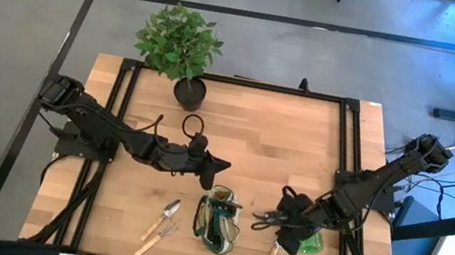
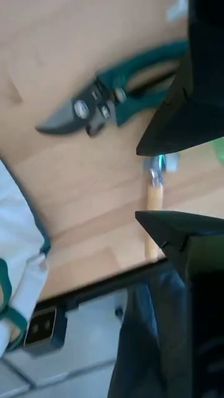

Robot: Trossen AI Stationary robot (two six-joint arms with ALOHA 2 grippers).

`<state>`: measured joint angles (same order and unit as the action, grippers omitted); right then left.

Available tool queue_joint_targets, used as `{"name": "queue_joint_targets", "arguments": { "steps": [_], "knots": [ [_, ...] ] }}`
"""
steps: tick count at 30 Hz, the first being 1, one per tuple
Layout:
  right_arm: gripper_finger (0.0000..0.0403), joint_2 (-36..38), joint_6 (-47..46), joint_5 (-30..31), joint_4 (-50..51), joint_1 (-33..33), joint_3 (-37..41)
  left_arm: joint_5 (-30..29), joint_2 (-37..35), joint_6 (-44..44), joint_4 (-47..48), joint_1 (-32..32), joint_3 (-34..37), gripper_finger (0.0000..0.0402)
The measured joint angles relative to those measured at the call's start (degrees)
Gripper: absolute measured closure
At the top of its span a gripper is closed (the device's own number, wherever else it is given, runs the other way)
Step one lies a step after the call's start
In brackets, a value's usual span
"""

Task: Pick & Place Garden tools in Gardening bag
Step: Put the green spray bottle into the brown gardening bag

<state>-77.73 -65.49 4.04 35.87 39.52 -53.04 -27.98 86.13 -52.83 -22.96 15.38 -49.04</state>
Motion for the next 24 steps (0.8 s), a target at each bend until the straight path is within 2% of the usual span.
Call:
{"name": "queue_joint_targets", "arguments": {
  "steps": [5, 13, 24],
  "knots": [
    [0.0221, 0.0, 7.0, 3.7, 0.5, 0.4, 0.0, 0.9, 0.0, 0.0, 0.5, 0.0, 0.0, 0.0398],
    [0.0179, 0.0, 15.1, 4.4, 0.3, 0.3, 0.0, 1.2, 0.0, 0.3, 0.5, -0.1, 0.0, 0.0398],
    [0.0137, -5.7, 17.5, 4.9, 1.4, 0.4, 0.0, 3.0, 0.0, 0.2, 1.3, -0.1, 0.0, 0.0398]
  ]
}}
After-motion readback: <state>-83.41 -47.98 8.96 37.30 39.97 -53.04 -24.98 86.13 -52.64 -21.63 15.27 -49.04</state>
